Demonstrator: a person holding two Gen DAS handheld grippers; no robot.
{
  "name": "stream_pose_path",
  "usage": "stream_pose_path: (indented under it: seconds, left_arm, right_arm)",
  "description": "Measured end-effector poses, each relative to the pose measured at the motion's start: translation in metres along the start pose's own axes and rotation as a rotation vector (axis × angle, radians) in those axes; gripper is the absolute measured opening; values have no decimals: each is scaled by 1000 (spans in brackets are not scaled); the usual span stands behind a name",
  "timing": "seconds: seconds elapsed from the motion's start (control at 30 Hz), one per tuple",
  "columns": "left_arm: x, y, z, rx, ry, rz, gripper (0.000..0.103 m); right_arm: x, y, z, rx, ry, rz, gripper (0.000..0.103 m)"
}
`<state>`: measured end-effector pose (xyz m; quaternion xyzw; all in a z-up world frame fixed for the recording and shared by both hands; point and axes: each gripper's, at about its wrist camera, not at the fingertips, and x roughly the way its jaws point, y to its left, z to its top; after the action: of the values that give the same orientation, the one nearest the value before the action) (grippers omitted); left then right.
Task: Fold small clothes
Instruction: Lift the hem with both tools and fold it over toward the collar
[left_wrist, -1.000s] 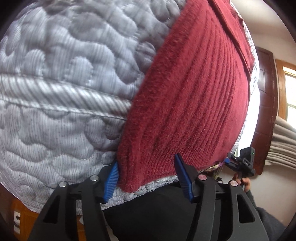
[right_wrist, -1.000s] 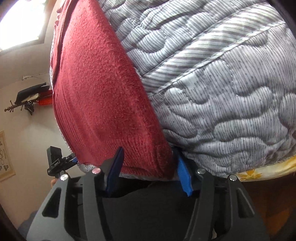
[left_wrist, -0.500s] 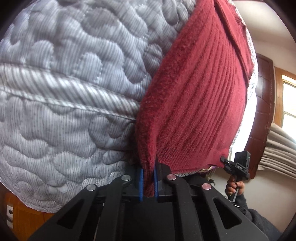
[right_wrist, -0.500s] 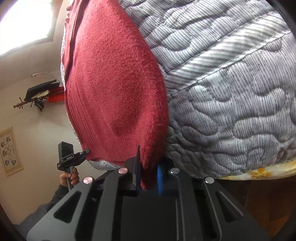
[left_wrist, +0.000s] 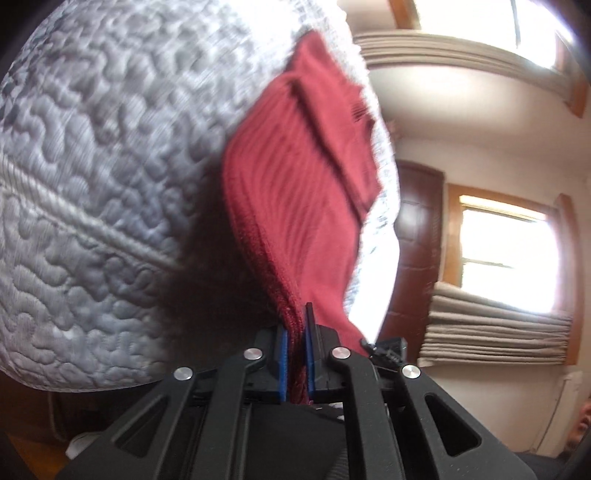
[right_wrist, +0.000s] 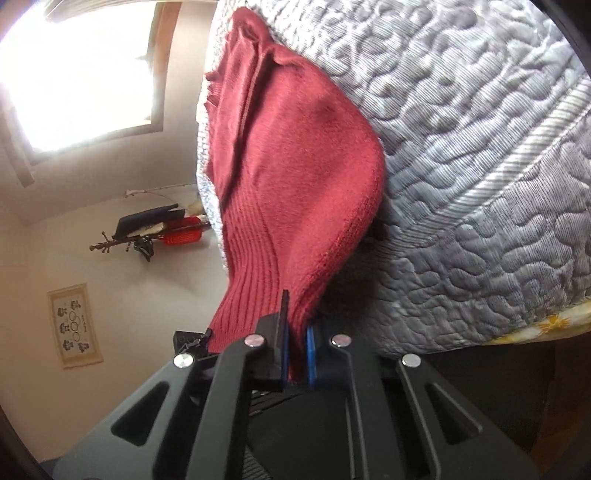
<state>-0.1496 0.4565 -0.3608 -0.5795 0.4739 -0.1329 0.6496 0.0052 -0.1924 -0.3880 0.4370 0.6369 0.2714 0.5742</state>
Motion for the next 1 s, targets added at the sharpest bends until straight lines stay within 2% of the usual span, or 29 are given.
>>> stream_pose_path:
  seconds: [0.13, 0.37, 0.6, 0.7, 0.83, 1.0]
  left_arm:
    - [-15, -19, 6, 7, -62, -95, 7]
    - [-19, -63, 31, 13, -140, -230, 7]
    - [-10, -98, 86, -13, -215, -329, 7]
    - [-1, -103, 117, -43, -243, -336, 7]
    - [20, -102, 163, -91, -271, -325, 7]
    - [50, -86, 209, -156, -278, -269, 7]
  right_arm:
    - [-16, 29, 10, -15, -33, 86, 5]
    - [-19, 79, 33, -15, -68, 197, 5]
    - [-20, 120, 74, -11, -114, 289, 5]
    - [-10, 133, 105, -1, -122, 291, 5]
    - [6, 138, 149, 19, -121, 246, 5]
    - [27, 127, 202, 80, -117, 190, 5]
